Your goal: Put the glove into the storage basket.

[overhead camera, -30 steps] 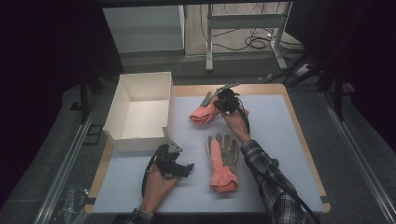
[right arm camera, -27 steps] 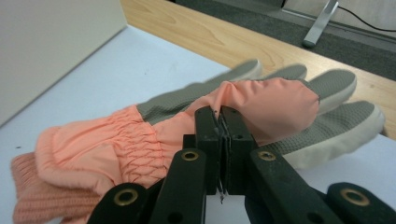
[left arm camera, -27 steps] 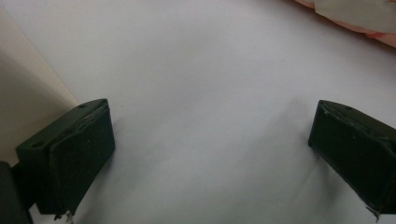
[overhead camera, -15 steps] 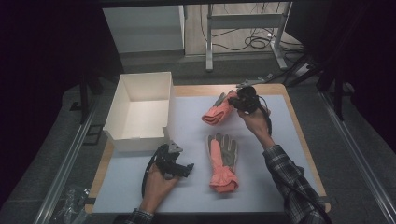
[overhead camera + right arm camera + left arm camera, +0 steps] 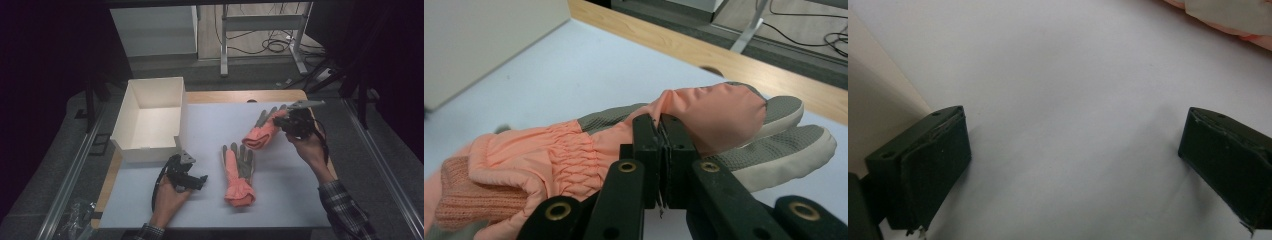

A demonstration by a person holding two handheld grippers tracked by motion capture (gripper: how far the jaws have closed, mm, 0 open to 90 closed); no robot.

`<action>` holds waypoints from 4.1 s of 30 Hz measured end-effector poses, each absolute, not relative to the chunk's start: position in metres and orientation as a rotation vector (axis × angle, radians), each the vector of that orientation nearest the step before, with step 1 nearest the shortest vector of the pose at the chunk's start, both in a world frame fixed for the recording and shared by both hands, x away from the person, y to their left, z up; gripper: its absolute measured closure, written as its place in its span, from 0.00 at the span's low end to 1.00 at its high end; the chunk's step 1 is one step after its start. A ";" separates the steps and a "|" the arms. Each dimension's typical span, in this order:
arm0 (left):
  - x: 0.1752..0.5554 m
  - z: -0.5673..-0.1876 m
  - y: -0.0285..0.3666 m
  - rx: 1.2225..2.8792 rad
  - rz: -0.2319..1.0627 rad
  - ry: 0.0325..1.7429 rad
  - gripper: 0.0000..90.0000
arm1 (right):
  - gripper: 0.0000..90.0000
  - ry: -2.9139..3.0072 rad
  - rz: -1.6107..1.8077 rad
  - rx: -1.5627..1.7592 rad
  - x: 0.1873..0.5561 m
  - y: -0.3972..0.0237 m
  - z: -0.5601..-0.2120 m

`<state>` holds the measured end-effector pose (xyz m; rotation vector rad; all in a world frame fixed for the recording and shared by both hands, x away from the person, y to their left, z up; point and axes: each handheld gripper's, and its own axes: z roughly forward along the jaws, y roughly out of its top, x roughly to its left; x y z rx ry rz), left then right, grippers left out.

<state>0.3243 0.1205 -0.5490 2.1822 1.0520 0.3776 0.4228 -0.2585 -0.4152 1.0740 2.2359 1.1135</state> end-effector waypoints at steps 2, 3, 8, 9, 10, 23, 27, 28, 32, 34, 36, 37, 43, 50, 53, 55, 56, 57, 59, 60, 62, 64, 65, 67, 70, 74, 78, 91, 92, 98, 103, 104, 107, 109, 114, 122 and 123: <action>0.324 -0.549 0.120 2.179 0.379 1.052 0.01 | 0.96 2.228 1.096 1.076 0.411 -0.271 -0.418; 0.324 -0.549 0.120 2.180 0.379 1.051 0.01 | 0.96 2.223 1.092 1.076 0.407 -0.276 -0.420; 0.324 -0.549 0.120 2.179 0.377 1.055 0.01 | 0.96 2.223 1.086 1.123 0.384 -0.308 -0.448; 0.324 -0.549 0.120 2.179 0.377 1.055 0.01 | 0.96 2.223 1.086 1.123 0.384 -0.308 -0.448; 0.324 -0.549 0.120 2.179 0.378 1.055 0.01 | 0.96 2.233 1.072 1.140 0.379 -0.314 -0.460; 0.324 -0.549 0.120 2.179 0.378 1.055 0.01 | 0.71 2.201 1.072 1.197 0.361 -0.344 -0.475; 0.324 -0.549 0.120 2.179 0.378 1.054 0.01 | 0.72 2.196 1.070 1.220 0.351 -0.356 -0.480; 0.324 -0.549 0.120 2.179 0.378 1.055 0.01 | 0.76 2.200 1.070 1.227 0.350 -0.357 -0.482; 0.324 -0.549 0.120 2.179 0.378 1.054 0.01 | 0.92 2.261 1.055 1.257 0.348 -0.356 -0.505; 0.324 -0.549 0.120 2.179 0.378 1.054 0.01 | 0.94 2.286 1.044 1.254 0.351 -0.352 -0.512; 0.324 -0.549 0.120 2.179 0.379 1.054 0.01 | 0.94 2.297 1.037 1.248 0.352 -0.350 -0.515; 0.324 -0.549 0.120 2.179 0.379 1.054 0.01 | 0.94 2.308 1.030 1.240 0.355 -0.347 -0.516; 0.324 -0.549 0.120 2.179 0.378 1.055 0.01 | 0.93 2.292 1.078 1.213 0.362 -0.335 -0.508; 0.324 -0.549 0.120 2.179 0.379 1.054 0.01 | 0.92 2.286 1.089 1.164 0.375 -0.316 -0.494; 0.324 -0.549 0.120 2.179 0.378 1.054 0.01 | 0.92 2.282 1.102 1.164 0.387 -0.308 -0.489; 0.324 -0.549 0.120 2.179 0.378 1.055 0.01 | 0.91 2.282 1.103 1.167 0.389 -0.306 -0.487; 0.324 -0.549 0.120 2.178 0.378 1.055 0.01 | 0.91 2.282 1.108 1.162 0.392 -0.304 -0.486; 0.324 -0.549 0.120 2.176 0.378 1.056 0.01 | 0.91 2.281 1.113 1.159 0.395 -0.301 -0.483; 0.324 -0.549 0.120 2.173 0.378 1.057 0.01 | 0.91 2.285 1.130 1.139 0.403 -0.292 -0.477; 0.324 -0.549 0.120 2.173 0.378 1.057 0.01 | 0.91 2.285 1.130 1.139 0.403 -0.292 -0.477; 0.324 -0.549 0.120 2.179 0.378 1.054 0.01 | 0.91 2.286 1.138 1.117 0.409 -0.284 -0.472; 0.324 -0.549 0.120 2.179 0.378 1.054 0.01 | 0.91 2.289 1.152 1.094 0.416 -0.273 -0.466; 0.324 -0.549 0.120 2.179 0.378 1.054 0.01 | 0.90 2.290 1.153 1.088 0.419 -0.269 -0.464; 0.324 -0.549 0.120 2.179 0.378 1.054 0.01 | 0.88 2.299 1.164 1.049 0.430 -0.250 -0.456; 0.324 -0.549 0.120 2.179 0.378 1.054 0.01 | 0.85 2.311 1.164 1.029 0.437 -0.236 -0.454; 0.324 -0.549 0.120 2.179 0.378 1.054 0.01 | 0.81 2.333 1.144 0.990 0.447 -0.214 -0.453; 0.324 -0.549 0.120 2.180 0.376 1.054 0.01 | 0.79 2.339 1.127 0.994 0.455 -0.207 -0.452; 0.324 -0.549 0.120 2.181 0.377 1.055 0.01 | 0.53 2.358 1.095 1.145 0.478 -0.221 -0.490; 0.324 -0.549 0.120 2.181 0.377 1.054 0.01 | 0.53 2.364 1.096 1.156 0.479 -0.221 -0.493; 0.324 -0.549 0.120 2.180 0.377 1.054 0.01 | 0.69 2.415 1.124 1.204 0.484 -0.215 -0.511; 0.324 -0.549 0.120 2.181 0.378 1.054 0.01 | 0.93 2.404 1.064 1.144 0.478 -0.209 -0.509; 0.324 -0.549 0.120 2.180 0.378 1.054 0.01 | 0.94 2.397 1.053 1.143 0.476 -0.207 -0.508; 0.324 -0.549 0.120 2.181 0.378 1.054 0.01 | 0.95 2.390 1.027 1.125 0.474 -0.206 -0.502; 0.324 -0.549 0.120 2.181 0.377 1.054 0.01 | 0.95 2.385 1.052 1.138 0.474 -0.208 -0.499; 0.324 -0.549 0.120 2.181 0.377 1.054 0.01 | 0.95 2.375 1.103 1.157 0.469 -0.218 -0.486; 0.324 -0.549 0.120 2.178 0.379 1.054 0.01 | 0.95 2.381 1.168 1.129 0.455 -0.228 -0.461; 0.324 -0.549 0.120 2.178 0.379 1.054 0.01 | 0.95 2.389 1.176 1.119 0.453 -0.229 -0.457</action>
